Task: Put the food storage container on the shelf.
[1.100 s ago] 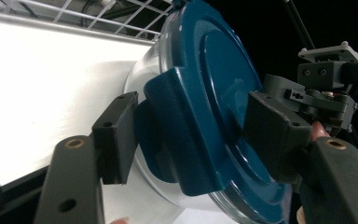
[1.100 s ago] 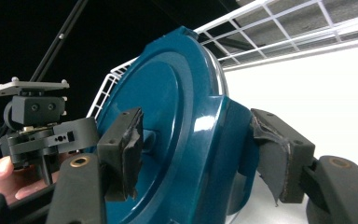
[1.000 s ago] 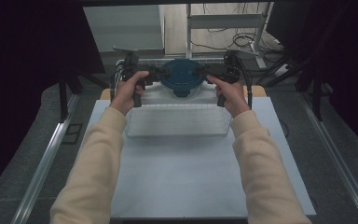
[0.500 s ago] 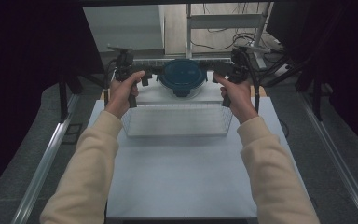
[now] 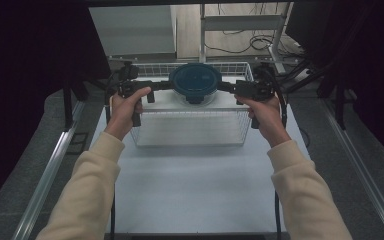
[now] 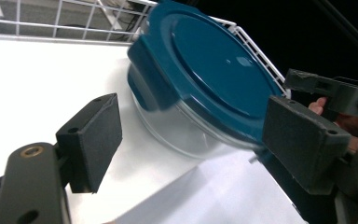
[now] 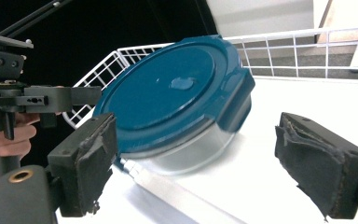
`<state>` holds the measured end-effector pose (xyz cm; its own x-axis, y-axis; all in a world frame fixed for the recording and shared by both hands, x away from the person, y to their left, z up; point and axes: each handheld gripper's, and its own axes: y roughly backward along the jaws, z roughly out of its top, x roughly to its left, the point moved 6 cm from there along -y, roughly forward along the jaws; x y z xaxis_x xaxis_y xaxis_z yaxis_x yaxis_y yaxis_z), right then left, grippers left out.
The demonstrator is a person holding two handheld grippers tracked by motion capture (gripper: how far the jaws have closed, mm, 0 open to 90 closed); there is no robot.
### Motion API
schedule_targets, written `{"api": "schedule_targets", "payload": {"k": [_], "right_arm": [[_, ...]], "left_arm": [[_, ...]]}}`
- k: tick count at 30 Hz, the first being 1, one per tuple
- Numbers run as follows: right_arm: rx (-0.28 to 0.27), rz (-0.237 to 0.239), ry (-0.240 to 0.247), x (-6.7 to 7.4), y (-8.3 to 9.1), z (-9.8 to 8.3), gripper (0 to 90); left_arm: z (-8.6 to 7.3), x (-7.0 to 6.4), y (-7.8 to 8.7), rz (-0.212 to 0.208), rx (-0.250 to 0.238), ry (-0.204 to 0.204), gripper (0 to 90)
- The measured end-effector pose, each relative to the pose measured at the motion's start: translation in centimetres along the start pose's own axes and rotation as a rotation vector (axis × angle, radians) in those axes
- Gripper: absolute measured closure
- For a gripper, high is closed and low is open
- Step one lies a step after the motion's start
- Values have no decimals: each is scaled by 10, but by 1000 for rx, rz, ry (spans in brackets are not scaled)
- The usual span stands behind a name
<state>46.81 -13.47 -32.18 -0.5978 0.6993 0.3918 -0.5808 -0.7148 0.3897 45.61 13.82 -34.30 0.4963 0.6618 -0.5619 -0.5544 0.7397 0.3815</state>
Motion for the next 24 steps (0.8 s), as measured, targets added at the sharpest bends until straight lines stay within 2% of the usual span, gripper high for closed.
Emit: {"api": "schedule_targets", "payload": {"k": [4, 5, 6, 7, 10, 13, 16, 17, 19, 24], "right_arm": [[3, 10, 12, -3, 13, -10, 141], [1, 6, 25, -4, 16, -13, 143], [-3, -6, 55, -5, 24, -19, 151], [-3, -6, 55, -5, 24, -19, 151], [-6, -17, 92, -8, 33, -31, 154], [-14, -11, 108, -9, 41, -47, 157], [-21, -2, 114, -10, 48, -65, 158], [-29, 3, 119, -10, 53, -77, 160], [-31, 5, 121, -10, 56, -84, 160], [-25, 0, 151, -9, 67, -118, 162]], "left_arm": [[-14, -6, 10, -12, 2, -31, 196], [-17, -7, 14, -15, 0, -41, 197], [-27, -10, 20, -9, -3, -72, 197], [-27, -10, 20, -9, -3, -72, 197], [-43, -12, 27, 4, -1, -114, 196], [-61, -12, 34, 7, -6, -130, 196], [-81, -7, 42, 34, -14, -150, 195], [-88, -5, 44, 41, -15, -152, 193], [-104, -1, 49, 59, -15, -161, 193], [-150, 10, 58, 101, 12, -183, 186]]}}
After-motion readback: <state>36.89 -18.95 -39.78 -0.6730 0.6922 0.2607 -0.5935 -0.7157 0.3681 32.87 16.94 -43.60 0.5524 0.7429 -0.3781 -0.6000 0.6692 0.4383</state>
